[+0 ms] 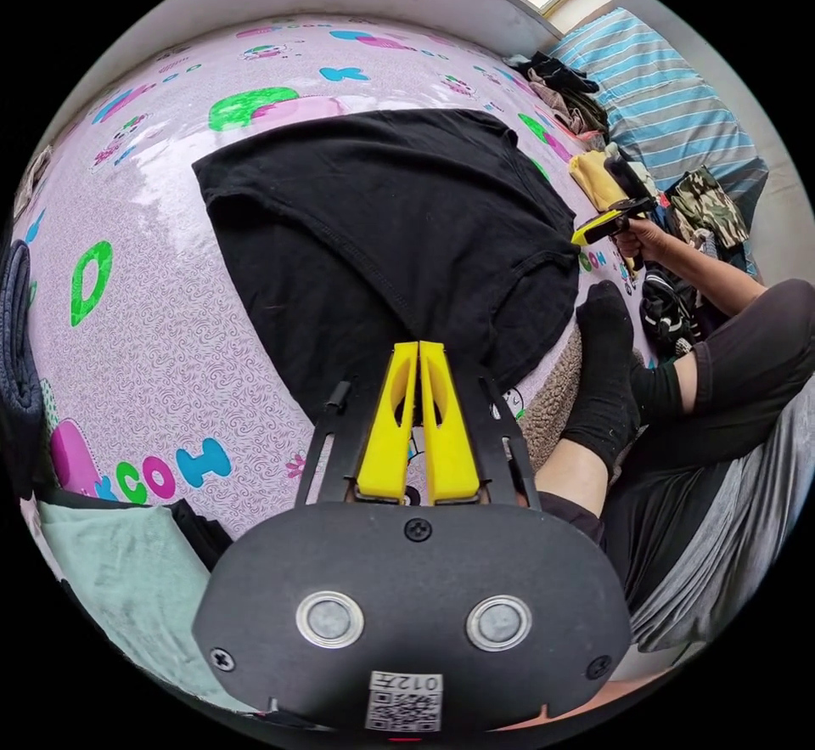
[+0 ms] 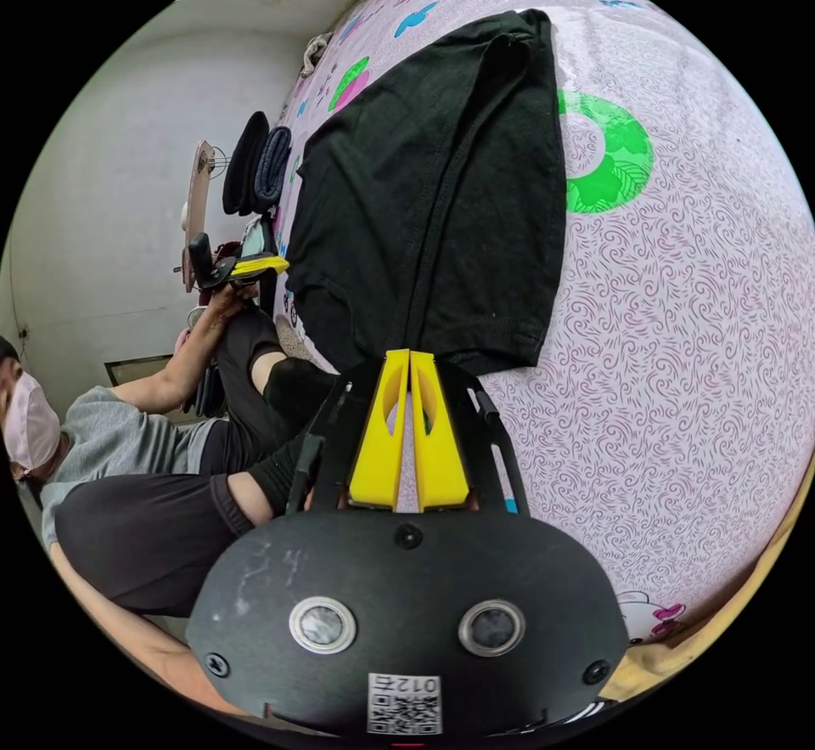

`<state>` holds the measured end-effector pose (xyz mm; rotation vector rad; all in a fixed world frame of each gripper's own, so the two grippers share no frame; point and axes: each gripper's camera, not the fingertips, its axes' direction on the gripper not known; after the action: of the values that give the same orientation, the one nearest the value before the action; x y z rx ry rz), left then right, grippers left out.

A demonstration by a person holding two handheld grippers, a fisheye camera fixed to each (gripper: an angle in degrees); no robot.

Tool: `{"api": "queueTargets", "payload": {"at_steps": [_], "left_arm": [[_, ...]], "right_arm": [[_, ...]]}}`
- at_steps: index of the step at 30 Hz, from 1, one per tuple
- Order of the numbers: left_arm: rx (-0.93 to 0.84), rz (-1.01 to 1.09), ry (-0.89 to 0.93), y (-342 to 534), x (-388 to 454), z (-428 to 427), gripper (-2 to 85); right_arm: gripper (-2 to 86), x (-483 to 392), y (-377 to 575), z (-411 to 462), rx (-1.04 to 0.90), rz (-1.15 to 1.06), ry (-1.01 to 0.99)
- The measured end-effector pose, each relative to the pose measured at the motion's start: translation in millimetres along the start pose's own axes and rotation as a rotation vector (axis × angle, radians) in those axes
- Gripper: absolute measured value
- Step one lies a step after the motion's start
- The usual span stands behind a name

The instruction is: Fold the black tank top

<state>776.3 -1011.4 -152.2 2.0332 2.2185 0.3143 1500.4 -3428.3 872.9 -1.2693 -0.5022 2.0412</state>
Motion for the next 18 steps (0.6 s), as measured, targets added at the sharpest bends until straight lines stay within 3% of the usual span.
{"api": "queueTargets", "payload": {"at_steps": [10, 18], "left_arm": [[-0.138, 0.068, 0.025, -16.5, 3.8, -3.3, 0.6], [-0.173, 0.065, -0.019, -25.0, 14.3, 5.4, 0.7]], "right_arm": [[-0.8, 11.3, -4.0, 8.1, -0.118, -0.008, 0.058], [2.5, 11.5, -12.8, -9.7, 0.019, -0.013, 0.013]]}}
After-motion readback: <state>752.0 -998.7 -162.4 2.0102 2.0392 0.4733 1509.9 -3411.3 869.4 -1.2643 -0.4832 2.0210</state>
